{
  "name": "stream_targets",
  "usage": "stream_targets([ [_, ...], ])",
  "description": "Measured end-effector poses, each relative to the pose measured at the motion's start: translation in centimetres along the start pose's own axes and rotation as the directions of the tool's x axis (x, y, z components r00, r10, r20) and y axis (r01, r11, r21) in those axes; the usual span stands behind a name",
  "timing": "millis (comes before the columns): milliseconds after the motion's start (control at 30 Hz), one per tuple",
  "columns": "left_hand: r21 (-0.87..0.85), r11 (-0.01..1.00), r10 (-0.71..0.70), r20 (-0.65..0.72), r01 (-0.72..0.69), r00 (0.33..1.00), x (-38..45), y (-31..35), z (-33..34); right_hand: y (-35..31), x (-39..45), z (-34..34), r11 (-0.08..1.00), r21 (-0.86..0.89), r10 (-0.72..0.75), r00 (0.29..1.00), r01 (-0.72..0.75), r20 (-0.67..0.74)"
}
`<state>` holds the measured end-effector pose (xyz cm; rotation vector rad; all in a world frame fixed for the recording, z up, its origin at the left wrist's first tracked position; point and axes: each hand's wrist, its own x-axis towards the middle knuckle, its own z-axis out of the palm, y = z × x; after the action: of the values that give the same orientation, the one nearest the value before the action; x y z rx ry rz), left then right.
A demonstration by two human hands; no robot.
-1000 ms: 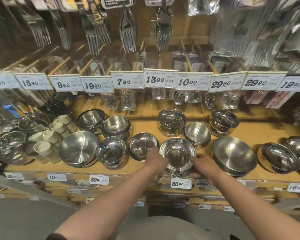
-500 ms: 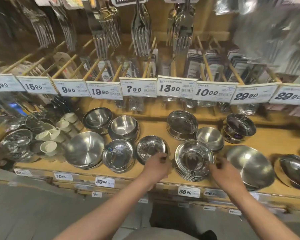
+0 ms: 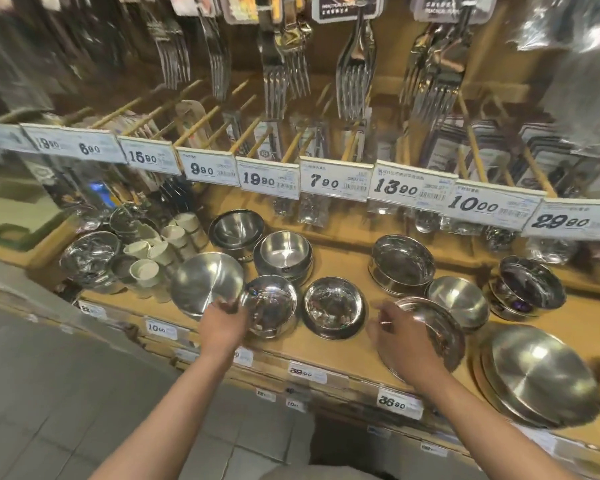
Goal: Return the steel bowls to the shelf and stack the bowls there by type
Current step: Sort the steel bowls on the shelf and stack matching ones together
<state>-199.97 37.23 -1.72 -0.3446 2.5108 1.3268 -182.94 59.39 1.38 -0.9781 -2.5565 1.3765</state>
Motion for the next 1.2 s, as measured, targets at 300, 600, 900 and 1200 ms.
stream_targets([
  [300, -0.179, 0.958, -0.190, 0.186, 0.223, 0.964, 1.3, -1.2, 1.7, 0.6, 1.0, 0.1, 1.000, -0.026, -0.005, 0.986, 0.009, 0.167],
  [600, -0.373, 0.878, -0.218, 0.243, 0.299, 0.945, -1.4, 3.1, -3.9, 1.0, 1.5, -0.2, 0.989, 0.119, 0.053, 0.971, -0.083, 0.234],
  [900, -0.496, 0.807, -0.223, 0.247, 0.321, 0.943, -3.0, 1.5, -11.3, -1.5, 0.7, 5.1, 0.979, 0.151, 0.059, 0.897, -0.138, 0.438],
  [1200, -0.459, 0.777, -0.138, 0.543, 0.430, 0.828, -1.8, 1.0, -6.9, -9.5, -1.4, 8.5, 0.721, 0.567, -0.010, 0.812, -0.398, 0.584],
])
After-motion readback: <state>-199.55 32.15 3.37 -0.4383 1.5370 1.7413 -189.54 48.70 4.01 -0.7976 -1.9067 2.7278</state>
